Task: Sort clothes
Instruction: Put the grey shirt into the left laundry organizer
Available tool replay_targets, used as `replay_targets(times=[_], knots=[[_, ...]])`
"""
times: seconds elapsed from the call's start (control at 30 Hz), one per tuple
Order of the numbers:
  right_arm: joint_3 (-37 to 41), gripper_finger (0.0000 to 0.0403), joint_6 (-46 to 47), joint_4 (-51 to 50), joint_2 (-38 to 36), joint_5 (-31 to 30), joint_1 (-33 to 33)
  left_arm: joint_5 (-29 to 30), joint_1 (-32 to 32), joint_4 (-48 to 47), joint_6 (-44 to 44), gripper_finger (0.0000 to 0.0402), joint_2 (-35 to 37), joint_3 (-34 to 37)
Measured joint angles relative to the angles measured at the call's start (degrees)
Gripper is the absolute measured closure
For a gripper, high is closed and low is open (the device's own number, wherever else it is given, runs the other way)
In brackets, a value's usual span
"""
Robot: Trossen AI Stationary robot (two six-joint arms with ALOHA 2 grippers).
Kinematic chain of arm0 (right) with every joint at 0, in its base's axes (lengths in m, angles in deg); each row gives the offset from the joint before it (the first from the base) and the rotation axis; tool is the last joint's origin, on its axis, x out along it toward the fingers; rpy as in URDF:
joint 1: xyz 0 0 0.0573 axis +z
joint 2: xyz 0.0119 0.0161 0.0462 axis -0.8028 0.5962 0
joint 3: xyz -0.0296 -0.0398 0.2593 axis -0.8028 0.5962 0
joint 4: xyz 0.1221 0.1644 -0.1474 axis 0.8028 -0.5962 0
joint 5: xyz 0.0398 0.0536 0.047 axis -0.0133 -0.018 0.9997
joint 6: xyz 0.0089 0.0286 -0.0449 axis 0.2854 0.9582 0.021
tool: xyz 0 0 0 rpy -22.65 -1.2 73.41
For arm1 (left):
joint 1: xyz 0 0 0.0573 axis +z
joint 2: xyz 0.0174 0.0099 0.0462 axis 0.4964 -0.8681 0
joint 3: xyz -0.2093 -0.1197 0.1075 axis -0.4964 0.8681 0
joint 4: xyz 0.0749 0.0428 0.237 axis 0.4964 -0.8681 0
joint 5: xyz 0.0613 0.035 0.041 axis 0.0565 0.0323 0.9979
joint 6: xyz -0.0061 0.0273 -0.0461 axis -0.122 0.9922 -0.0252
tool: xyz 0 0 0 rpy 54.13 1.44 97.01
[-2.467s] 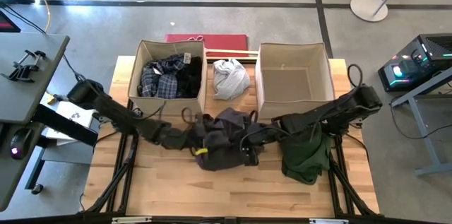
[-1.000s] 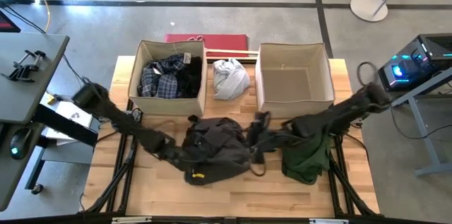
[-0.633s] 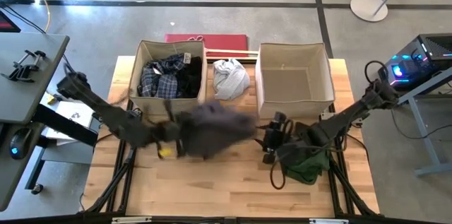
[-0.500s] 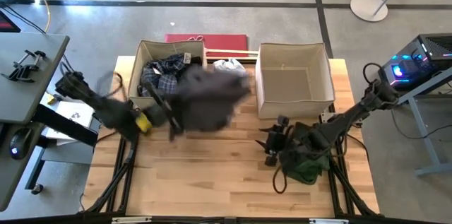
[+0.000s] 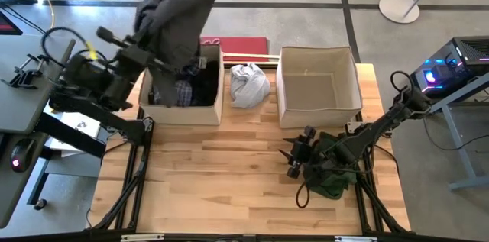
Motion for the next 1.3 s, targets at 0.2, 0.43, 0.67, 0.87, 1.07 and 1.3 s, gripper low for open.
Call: replay_targets(times=[0.2,0.43,0.67,0.87,1.07,1.3], knots=[[0.00,0.0225,-2.59,0.16,0.00,-2.47,-1.15,-0.53,6.14,-29.33,-31.09,0.0376,5.60,7.44],[0.00,0.0225,-4.01,0.13,0.00,-2.34,-3.91,-21.85,14.42,-66.49,-87.94,0.0382,9.38,15.82],[0.00,0.0225,-6.65,0.78,0.00,-1.97,-6.81,-25.85,21.60,-77.06,-112.16,0.0381,10.21,24.58],[0.00,0.0225,-6.91,1.26,0.00,-1.02,-8.99,-38.13,33.40,-77.55,-120.97,0.0382,10.87,33.46],[0.00,0.0225,-7.46,2.82,0.02,1.77,-9.69,-46.92,43.42,-80.34,-122.15,0.0369,6.14,37.31],[0.00,0.0224,-8.94,5.06,0.02,2.36,-9.69,-52.14,45.54,-80.47,-113.75,0.0293,2.84,30.47]])
